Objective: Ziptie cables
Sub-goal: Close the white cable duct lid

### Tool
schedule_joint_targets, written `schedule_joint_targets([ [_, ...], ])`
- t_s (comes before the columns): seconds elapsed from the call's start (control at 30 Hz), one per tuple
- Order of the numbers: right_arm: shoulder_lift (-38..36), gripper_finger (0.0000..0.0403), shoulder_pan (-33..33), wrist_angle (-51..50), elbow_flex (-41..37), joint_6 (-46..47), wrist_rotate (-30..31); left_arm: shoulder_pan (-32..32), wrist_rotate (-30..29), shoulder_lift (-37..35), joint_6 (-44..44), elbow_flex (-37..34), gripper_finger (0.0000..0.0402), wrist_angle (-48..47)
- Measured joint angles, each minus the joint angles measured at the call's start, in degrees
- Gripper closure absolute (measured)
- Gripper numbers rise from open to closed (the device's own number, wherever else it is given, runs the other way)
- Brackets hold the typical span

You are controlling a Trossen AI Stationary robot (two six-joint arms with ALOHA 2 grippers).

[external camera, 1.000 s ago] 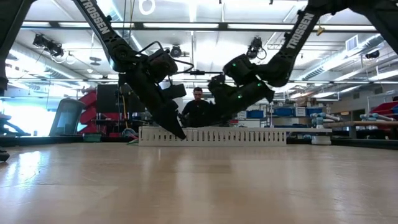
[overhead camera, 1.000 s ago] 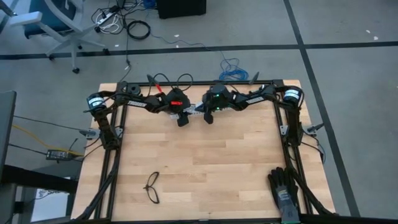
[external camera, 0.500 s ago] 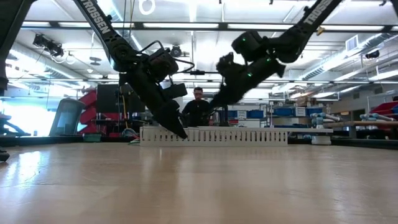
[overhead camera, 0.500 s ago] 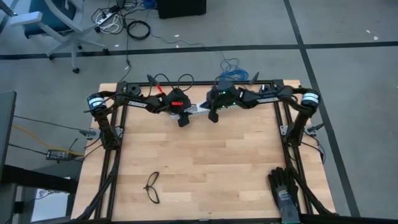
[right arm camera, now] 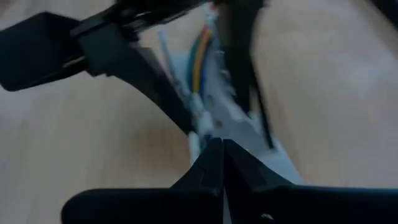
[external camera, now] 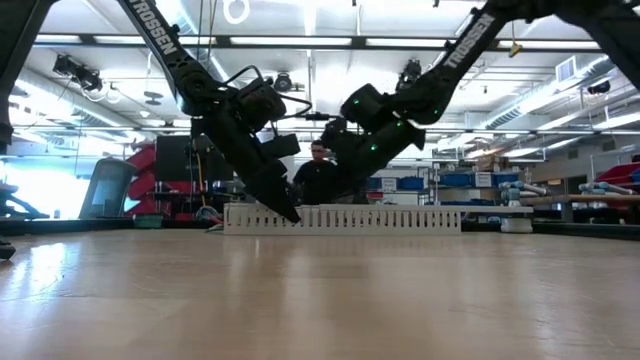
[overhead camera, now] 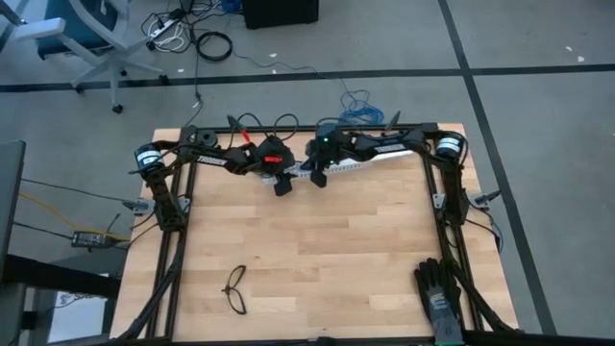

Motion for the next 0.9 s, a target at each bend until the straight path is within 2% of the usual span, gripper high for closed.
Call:
schedule_joint_targets([
  [0.13, -2.02, 0.0403, 1.37, 0.52, 0.52, -3.05, 1.17, -0.21, 0.68, 0.02, -0.34, 0.1, 0.0216, -0.08],
  [0.33, -9.5, 0.0403, 2.67, -0.39, 0.59, -5.65, 1.47, -0.57, 0.08, 0.02, -1.31, 0.11, 0.0203, -0.11],
  [0.7, -11.86, 0.0403, 2.79, -6.16, 0.54, -6.33, 3.83, -3.1, -0.9, 0.11, -1.8, 0.0, 0.0109, -0.35],
  [0.9, -11.86, 0.0403, 2.61, -6.95, 0.54, -6.38, 3.8, -4.94, -0.74, 0.02, -2.84, 3.55, 0.0094, -4.66],
])
